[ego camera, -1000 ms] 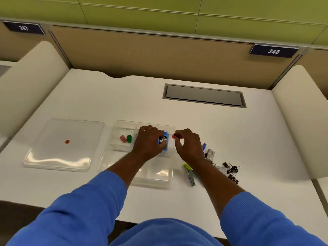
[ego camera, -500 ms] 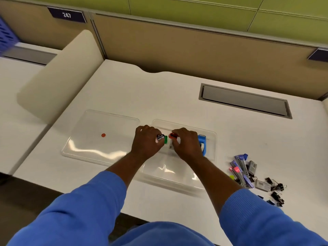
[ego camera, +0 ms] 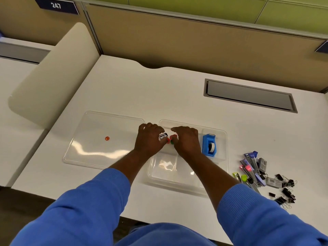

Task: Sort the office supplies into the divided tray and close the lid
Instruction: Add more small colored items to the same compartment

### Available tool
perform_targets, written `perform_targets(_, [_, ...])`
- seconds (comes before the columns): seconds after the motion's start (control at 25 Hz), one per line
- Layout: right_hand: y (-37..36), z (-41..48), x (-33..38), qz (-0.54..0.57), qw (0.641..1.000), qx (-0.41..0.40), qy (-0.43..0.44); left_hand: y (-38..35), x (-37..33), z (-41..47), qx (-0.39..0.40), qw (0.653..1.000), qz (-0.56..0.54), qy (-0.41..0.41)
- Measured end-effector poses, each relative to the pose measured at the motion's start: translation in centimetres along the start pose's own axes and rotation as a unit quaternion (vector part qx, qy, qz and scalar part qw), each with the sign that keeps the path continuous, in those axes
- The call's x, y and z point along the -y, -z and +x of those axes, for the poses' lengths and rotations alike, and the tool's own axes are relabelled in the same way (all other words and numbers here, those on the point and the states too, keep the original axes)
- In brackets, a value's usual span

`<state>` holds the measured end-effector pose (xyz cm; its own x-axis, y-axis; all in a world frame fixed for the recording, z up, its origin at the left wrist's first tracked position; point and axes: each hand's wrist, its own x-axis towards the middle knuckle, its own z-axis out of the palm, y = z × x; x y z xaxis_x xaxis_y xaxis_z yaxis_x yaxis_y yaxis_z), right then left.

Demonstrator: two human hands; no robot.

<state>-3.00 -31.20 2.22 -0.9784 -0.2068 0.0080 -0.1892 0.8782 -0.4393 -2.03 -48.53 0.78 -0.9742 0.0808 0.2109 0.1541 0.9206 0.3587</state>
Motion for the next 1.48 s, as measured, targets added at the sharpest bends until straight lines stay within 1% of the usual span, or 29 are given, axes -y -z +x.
perform_targets(0.2, [0.9,-0.5,-1.0,-0.001,1.000,0.009,-0.021,-0.1,-0.6,0.2,0.013,1.000,-0.006,-0.013])
perform_targets(0.32, [1.6,-1.2,-1.9,-0.010,1.000,-0.001,-0.028,-0.3,-1.7,0.2,0.022,0.999,-0.013,-0.029])
perform_targets(0.44, [2.6,-2.1,-3.0,0.016,0.999,-0.025,-0.030,-0.6,-3.4,0.3,0.025,0.998,-0.015,-0.049])
perform_targets(0.6, [5.0,-4.1,-6.3,0.029,0.998,-0.060,0.000,-1.8,-7.4,0.8,0.023,0.996,-0.013,-0.083])
perform_targets(0.72, [6.6,-5.6,-9.2,0.041,0.996,-0.077,0.004,-3.2,-10.8,0.7,0.021,0.995,-0.023,-0.092])
perform_targets(0.88, [8.1,-7.9,-14.2,0.057,0.994,-0.088,-0.010,-4.6,-16.7,0.7,0.061,0.993,-0.020,-0.095])
perform_targets(1.04, [9.5,-10.0,-19.3,0.062,0.989,-0.127,-0.036,-6.3,-21.8,0.6,0.047,0.989,-0.060,-0.129])
perform_targets(1.12, [10.1,-10.8,-21.8,0.062,0.988,-0.129,-0.054,-7.6,-24.1,0.6,0.045,0.986,-0.074,-0.144])
perform_targets(1.28, [11.4,-11.9,-26.3,0.087,0.983,-0.121,-0.106,-10.3,-27.7,0.7,0.099,0.982,-0.067,-0.144])
perform_targets(1.48, [12.2,-11.8,-29.7,0.038,0.990,-0.073,-0.111,-13.1,-29.7,1.3,0.189,0.971,-0.004,-0.148])
